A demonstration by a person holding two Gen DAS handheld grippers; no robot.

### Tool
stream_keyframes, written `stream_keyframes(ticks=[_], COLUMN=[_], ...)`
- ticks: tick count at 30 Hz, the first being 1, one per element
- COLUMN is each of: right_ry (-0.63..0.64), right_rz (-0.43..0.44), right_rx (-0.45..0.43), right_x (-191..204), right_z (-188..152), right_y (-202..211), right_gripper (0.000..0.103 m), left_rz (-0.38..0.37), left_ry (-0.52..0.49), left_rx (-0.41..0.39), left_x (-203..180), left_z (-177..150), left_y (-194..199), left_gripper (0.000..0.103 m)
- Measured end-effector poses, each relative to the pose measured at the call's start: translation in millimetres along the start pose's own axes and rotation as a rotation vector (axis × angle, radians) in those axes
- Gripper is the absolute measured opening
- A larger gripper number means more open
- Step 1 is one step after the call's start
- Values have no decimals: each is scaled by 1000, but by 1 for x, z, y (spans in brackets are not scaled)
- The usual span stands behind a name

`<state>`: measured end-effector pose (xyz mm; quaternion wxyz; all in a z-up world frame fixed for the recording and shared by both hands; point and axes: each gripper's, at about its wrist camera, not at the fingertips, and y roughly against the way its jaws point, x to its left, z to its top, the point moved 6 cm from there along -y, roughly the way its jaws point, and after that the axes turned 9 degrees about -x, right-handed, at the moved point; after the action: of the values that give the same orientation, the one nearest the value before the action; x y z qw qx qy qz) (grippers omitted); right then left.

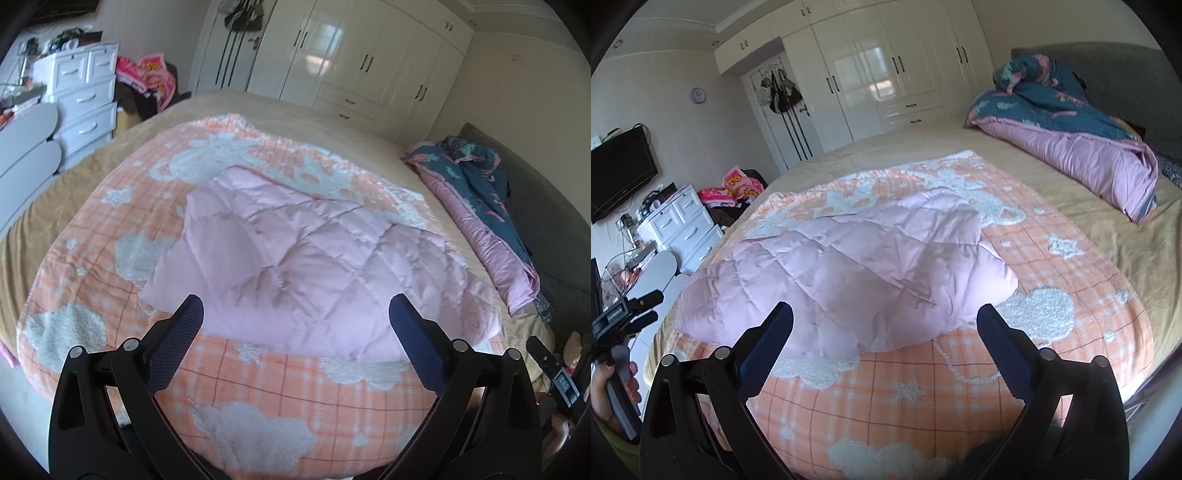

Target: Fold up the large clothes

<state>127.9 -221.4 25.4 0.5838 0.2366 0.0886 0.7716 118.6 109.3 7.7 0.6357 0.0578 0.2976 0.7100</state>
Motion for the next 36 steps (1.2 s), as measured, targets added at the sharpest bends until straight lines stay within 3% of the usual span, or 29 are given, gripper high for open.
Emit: stream_keyframes(ticks=[16,29,36], right_ry=[117,170,174], right_rz=[40,1,13], right_rx=[-123,-116,-40], right_x=[40,36,34], right_z=[0,-52,-75], right_y=[43,24,-2], right_gripper=[99,99,99], left_rz=[-18,-2,-3], left_ry=[-122,-123,-129], left_rx=[-86,-38,-34], left_x=[-33,-30,-30], left_z=[-27,-81,-92], left_y=[42,22,11], left_gripper=[94,94,94])
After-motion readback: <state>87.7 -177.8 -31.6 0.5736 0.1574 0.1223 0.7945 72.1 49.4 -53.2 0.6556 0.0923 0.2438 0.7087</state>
